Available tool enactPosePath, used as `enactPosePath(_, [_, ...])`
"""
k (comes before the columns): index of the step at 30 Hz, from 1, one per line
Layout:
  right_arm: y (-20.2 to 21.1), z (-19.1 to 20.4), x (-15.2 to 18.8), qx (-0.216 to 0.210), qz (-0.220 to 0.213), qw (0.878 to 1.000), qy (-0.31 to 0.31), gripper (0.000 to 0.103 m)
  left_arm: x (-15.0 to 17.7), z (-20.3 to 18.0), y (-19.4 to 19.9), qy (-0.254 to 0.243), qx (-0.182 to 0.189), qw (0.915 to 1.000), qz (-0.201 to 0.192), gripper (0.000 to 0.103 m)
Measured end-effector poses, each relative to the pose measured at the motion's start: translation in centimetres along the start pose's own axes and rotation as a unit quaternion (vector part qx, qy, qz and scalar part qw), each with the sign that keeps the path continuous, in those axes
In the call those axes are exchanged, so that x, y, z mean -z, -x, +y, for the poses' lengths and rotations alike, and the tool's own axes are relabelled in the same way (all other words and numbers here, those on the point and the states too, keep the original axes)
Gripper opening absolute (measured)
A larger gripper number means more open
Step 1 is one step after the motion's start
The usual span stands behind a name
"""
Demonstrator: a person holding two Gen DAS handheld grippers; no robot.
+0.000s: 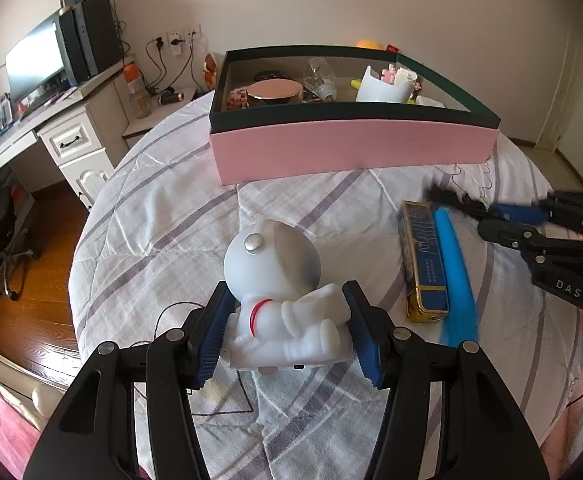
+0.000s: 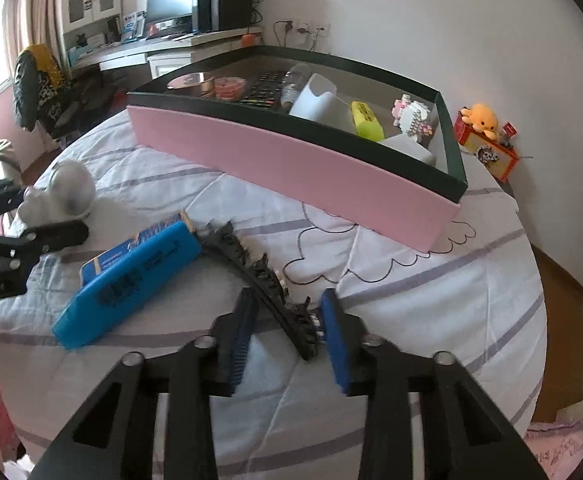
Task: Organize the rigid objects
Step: 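Close right gripper on the black hair clip while left gripper holds the astronaut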
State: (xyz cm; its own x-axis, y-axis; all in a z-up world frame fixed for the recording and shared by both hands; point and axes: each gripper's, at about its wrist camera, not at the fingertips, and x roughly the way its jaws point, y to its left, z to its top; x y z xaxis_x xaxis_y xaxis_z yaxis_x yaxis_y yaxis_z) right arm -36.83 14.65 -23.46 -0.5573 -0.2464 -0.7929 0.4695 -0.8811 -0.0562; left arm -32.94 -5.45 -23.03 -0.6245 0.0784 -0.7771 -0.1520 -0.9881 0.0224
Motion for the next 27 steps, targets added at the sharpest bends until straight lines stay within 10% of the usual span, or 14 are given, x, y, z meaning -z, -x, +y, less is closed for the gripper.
enactPosePath(10, [1.4,-1.4,2.1,0.008,-0.014,0.995,-0.095,0.02,0.0,-0.3,-0.2,-0.012,-0.005,0.9999,0.0,0.057])
enactPosePath(17, [0.0,-0.7,0.3,0.022,-0.015,0.997,-0.067,0.05,0.1,-0.5,-0.1,-0.018,-0.009,0.9998,-0.002,0.057])
enactPosePath(19, [-0.3,-0.6,0.1,0.022,-0.015,0.998,-0.063,0.047,0.0,-0.5,0.1,-0.019,-0.011,0.9998,-0.003,0.057])
enactPosePath(21, [-0.1,-0.7,0.0,0.011,-0.016,0.998,-0.065,0.018,-0.2,-0.4,0.4,-0.017,-0.013,0.9997,-0.009,0.056])
enactPosePath(27, [1.0,-0.7,-0.5,-0.001,-0.031,0.997,-0.074,0.018,-1.3,-0.1,1.7,-0.017,-0.013,0.9994,-0.029,0.056])
